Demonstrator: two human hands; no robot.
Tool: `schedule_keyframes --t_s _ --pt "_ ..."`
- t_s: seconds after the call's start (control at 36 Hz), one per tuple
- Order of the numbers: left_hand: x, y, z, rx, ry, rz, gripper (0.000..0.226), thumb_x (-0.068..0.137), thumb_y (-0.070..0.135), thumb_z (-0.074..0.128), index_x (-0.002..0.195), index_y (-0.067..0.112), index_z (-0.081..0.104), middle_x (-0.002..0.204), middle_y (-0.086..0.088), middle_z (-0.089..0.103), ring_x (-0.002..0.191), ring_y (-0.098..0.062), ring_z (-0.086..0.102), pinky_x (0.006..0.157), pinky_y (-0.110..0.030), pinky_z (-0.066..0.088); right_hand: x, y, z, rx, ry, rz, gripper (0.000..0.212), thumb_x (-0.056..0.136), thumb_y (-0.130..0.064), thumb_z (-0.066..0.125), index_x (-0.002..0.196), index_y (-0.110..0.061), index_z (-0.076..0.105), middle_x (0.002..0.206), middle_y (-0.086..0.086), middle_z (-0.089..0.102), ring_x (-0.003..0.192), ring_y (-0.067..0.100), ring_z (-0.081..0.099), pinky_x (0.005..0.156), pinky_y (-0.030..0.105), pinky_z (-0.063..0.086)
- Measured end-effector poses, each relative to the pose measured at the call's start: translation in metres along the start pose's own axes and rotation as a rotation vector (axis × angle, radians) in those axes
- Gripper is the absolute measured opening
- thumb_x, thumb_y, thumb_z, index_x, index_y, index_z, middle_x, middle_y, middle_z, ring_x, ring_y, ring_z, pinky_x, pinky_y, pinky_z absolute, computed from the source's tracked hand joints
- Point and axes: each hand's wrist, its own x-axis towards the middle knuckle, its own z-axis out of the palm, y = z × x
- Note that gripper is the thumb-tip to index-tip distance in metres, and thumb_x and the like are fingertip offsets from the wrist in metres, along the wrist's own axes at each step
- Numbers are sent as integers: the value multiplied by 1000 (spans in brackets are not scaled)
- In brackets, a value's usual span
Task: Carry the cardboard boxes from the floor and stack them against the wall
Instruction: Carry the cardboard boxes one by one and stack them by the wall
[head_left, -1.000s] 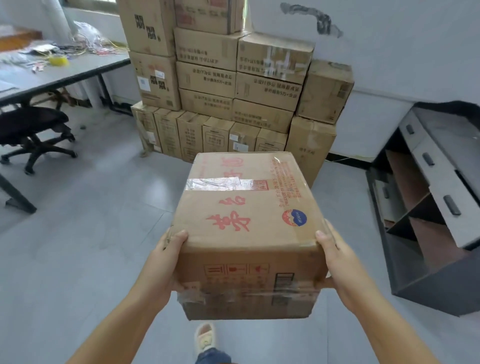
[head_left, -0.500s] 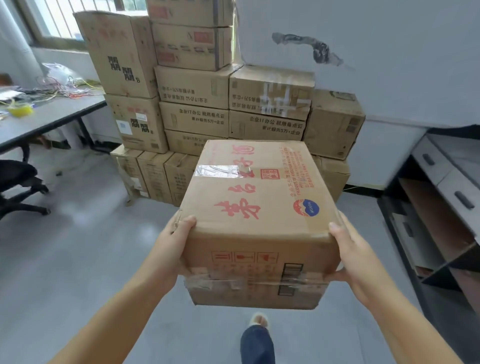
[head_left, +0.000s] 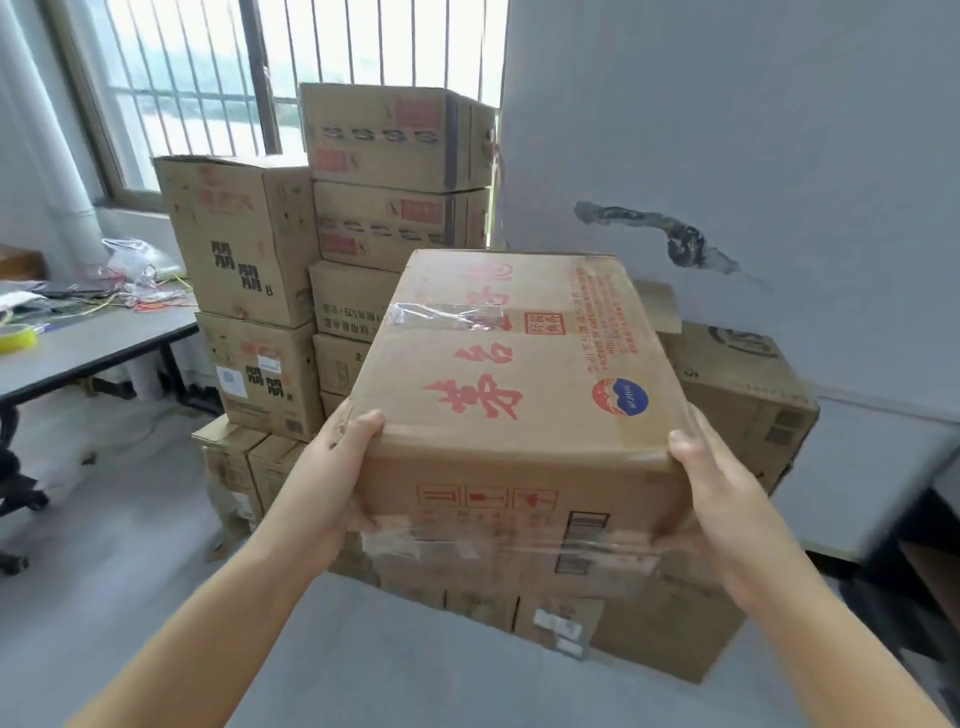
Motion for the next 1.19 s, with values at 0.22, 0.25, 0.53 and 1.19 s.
schedule_keyframes --t_s 0.22,0.25,0.53,1.19 --pt "167 40 30 -18 -109 150 27 95 33 44 115 43 60 105 7 64 87 -18 59 65 -45 43 147 -41 21 4 131 -135 47 96 -44 42 142 -49 32 134 -13 51 118 17 52 75 53 57" --pt "190 46 34 -20 -133 165 27 95 34 45 114 43 61 106 7 64 88 -18 59 64 -45 43 166 -46 26 12 146 -144 51 94 -47 44 143 -49 32 135 -14 50 119 17 52 75 53 57" --pt "392 104 56 -60 -326 283 27 94 34 48 117 42 60 111 6 65 89 -19 58 55 -36 45 332 -84 66 84 273 -223 48 96 -44 42 143 -48 33 130 -8 52 100 13 59 77 57 56" --pt "672 41 121 486 -327 339 75 97 21 50 151 39 0 149 19 25 124 6 25 106 -23 28 631 -27 87 -378 202 -132 64 95 -19 54 148 -31 21 130 -10 50 116 15 53 79 31 52"
